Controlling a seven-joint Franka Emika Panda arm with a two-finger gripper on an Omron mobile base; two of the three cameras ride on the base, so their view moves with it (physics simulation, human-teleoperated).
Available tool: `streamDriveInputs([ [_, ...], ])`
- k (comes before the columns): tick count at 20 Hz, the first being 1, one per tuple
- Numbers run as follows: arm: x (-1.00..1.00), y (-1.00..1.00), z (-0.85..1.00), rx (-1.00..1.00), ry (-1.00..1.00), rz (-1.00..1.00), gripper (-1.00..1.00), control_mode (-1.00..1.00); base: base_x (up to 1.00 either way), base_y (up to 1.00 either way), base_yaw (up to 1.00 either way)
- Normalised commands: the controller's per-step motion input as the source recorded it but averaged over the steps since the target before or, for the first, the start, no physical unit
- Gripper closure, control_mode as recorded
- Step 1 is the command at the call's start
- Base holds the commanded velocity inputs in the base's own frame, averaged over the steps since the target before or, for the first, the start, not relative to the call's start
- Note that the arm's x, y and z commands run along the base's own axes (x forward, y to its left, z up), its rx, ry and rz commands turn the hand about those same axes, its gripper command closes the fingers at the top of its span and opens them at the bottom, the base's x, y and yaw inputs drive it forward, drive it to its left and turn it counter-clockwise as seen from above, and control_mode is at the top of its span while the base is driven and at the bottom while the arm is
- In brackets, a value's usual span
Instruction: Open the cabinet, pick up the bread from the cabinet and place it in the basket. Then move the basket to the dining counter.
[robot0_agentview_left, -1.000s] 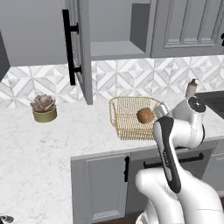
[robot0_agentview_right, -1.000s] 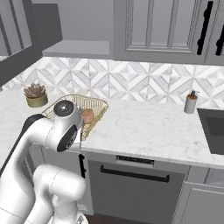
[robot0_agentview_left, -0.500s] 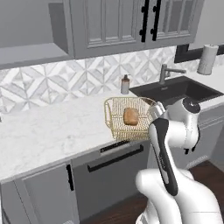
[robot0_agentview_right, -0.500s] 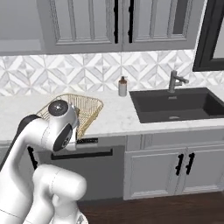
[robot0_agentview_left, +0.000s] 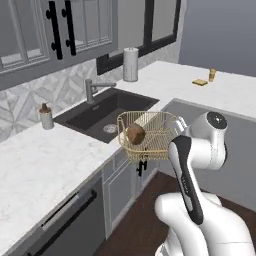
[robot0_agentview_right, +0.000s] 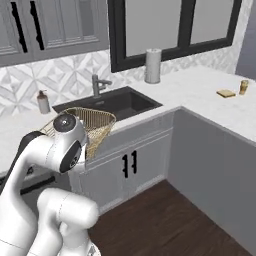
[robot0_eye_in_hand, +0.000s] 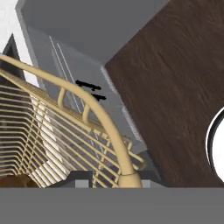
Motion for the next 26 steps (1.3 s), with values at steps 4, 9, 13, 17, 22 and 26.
streamDriveInputs([
  [4,0.00,0.00,0.00,0.00,0.00,0.00,1.00,1.00,0.15,-0.53,-0.77],
  [9,0.00,0.00,0.00,0.00,0.00,0.00,1.00,1.00,0.24,-0.59,-0.64],
  [13,0.00,0.00,0.00,0.00,0.00,0.00,1.00,1.00,0.33,-0.78,-0.43],
  [17,0.00,0.00,0.00,0.00,0.00,0.00,1.00,1.00,0.49,-1.00,-0.26],
  [22,0.00,0.00,0.00,0.00,0.00,0.00,1.00,1.00,0.61,-1.00,-0.37],
  [26,0.00,0.00,0.00,0.00,0.00,0.00,1.00,1.00,0.71,-0.95,-0.48],
])
